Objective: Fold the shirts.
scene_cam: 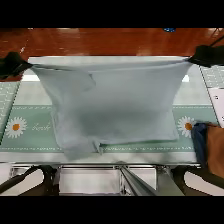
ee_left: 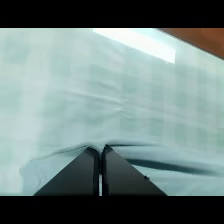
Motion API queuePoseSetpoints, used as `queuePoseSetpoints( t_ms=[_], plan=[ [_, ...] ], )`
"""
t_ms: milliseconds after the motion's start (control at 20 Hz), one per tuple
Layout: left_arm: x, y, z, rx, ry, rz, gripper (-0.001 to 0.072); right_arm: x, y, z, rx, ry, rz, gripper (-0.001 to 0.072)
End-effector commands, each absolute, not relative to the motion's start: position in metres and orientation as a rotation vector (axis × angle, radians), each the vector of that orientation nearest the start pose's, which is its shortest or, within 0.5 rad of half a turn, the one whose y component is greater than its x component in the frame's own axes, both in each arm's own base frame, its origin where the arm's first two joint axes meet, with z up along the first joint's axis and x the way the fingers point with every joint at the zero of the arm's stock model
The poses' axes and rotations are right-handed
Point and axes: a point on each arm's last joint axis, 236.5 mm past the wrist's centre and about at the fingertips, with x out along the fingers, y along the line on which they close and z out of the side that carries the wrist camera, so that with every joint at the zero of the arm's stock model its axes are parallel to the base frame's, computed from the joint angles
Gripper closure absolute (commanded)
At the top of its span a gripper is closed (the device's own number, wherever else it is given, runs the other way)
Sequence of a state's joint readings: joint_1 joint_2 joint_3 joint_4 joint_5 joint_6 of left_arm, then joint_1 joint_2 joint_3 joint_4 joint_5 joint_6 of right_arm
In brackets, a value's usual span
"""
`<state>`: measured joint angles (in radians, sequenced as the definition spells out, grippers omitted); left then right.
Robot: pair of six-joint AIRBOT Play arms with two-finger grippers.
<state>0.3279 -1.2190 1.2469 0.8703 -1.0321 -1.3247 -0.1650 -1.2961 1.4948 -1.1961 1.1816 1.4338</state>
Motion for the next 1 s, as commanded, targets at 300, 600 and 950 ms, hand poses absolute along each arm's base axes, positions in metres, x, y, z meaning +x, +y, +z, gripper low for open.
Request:
queuePoseSetpoints(
  t_ms=[300, 600, 950],
  plan=[
    [0.561, -0.003, 0.009, -0.724, 1.008, -0.126, 0.0679, 0.584, -0.007, 0.015, 0.397, 1.029, 0.112, 0.0694],
    [0.510, -0.020, -0.006, -0.568, 1.220, -0.232, 0.0679, 0.570, -0.010, -0.003, 0.421, 1.142, 0.130, 0.0694],
    [0.420, -0.027, -0.066, -0.518, 1.452, -0.198, 0.0679, 0.490, -0.017, -0.041, 0.366, 1.474, 0.188, 0.0693]
  ],
)
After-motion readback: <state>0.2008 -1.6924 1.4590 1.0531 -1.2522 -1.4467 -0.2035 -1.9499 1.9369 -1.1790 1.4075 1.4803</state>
